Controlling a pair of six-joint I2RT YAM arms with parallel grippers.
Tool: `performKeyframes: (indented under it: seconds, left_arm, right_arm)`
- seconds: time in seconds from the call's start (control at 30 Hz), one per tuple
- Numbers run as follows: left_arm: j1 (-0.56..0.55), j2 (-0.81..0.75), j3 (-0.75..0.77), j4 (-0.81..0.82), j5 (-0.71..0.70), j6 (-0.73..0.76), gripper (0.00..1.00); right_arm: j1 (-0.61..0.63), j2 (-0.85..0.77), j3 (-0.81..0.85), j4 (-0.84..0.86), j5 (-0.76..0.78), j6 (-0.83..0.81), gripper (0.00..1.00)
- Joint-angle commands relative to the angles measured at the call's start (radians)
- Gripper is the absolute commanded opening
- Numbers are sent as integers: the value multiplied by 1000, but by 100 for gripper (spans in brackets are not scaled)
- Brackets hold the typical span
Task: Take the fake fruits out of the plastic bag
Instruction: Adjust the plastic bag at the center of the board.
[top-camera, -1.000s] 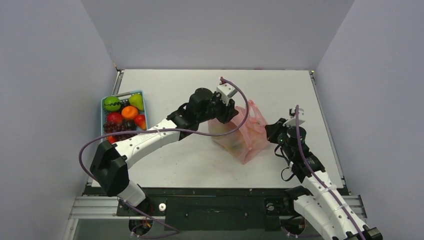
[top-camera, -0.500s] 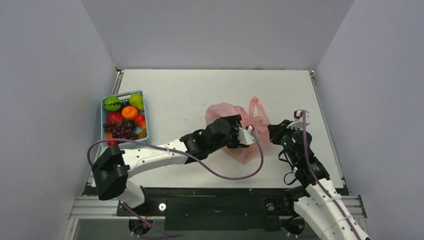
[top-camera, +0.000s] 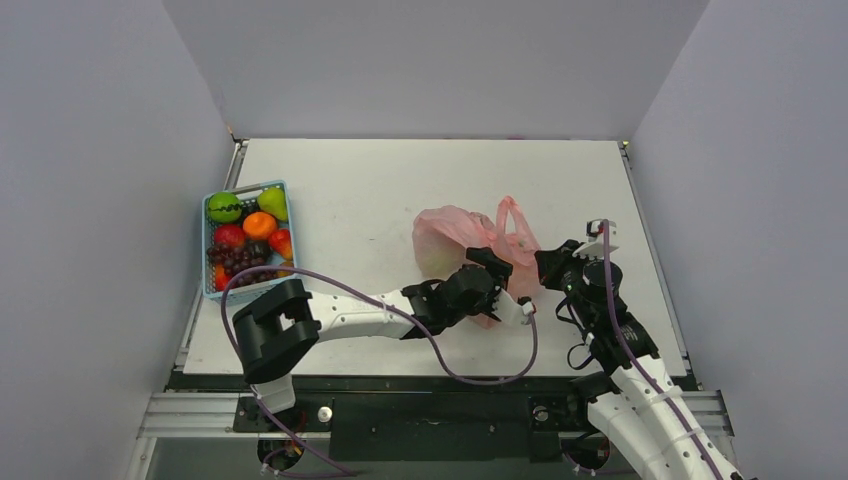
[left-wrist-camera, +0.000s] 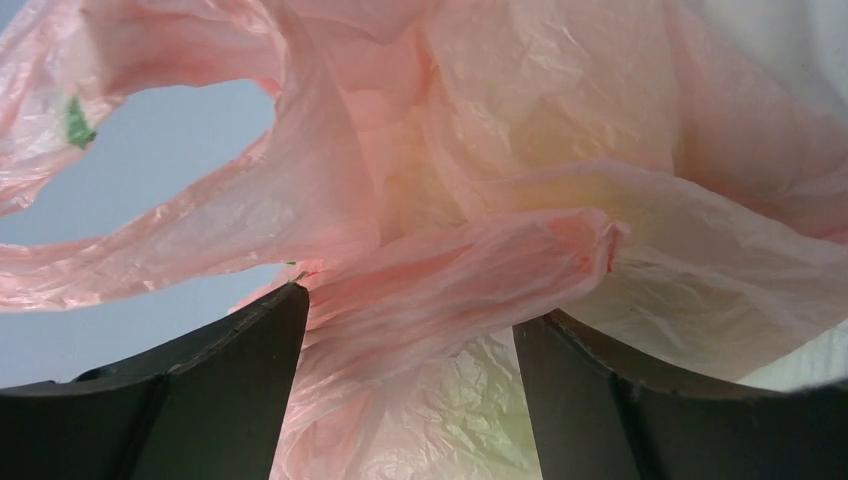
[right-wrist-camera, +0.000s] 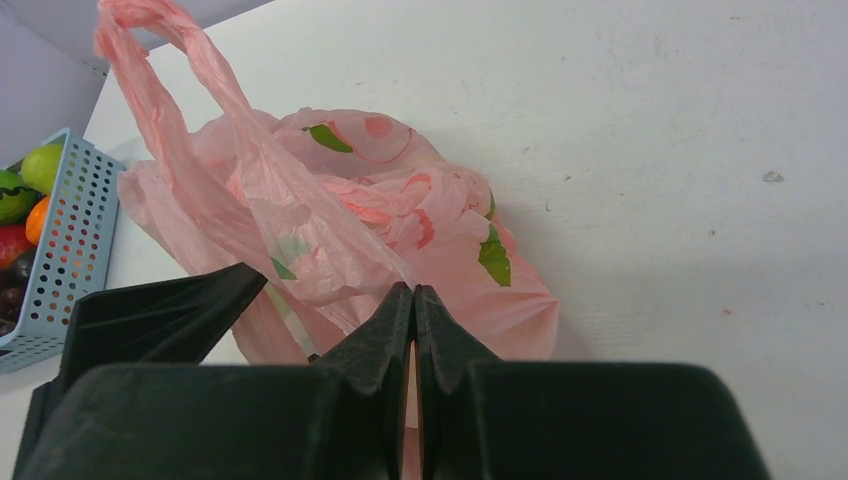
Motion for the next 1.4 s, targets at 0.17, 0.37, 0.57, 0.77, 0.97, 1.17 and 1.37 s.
performKeyframes:
  seconds: [0.17, 0.37, 0.57, 0.77, 0.97, 1.17, 1.37]
  left_arm:
    - [0, 52, 117, 111, -84, 37, 53]
    - [51, -3, 242, -47, 51, -321, 8]
    - [187, -103, 283, -124, 266, -820, 0]
    - [504, -168, 200, -18, 520, -1595, 0]
    - [741, -77, 59, 283, 727, -2202, 0]
    - [834, 123, 102, 458, 799, -2485, 0]
    - [874, 250, 90, 666, 794, -2666, 0]
  right_arm:
    - [-8, -7, 20, 22, -16, 2, 0]
    - [-7, -4, 21, 23, -16, 8, 0]
    - [-7, 11, 6, 40, -21, 26, 0]
    - [-8, 53, 14, 59, -54, 41, 0]
    - [0, 63, 20, 64, -152, -12, 0]
    - [127, 10, -5, 35, -148, -24, 0]
    - [235, -86, -57, -173, 76, 193, 0]
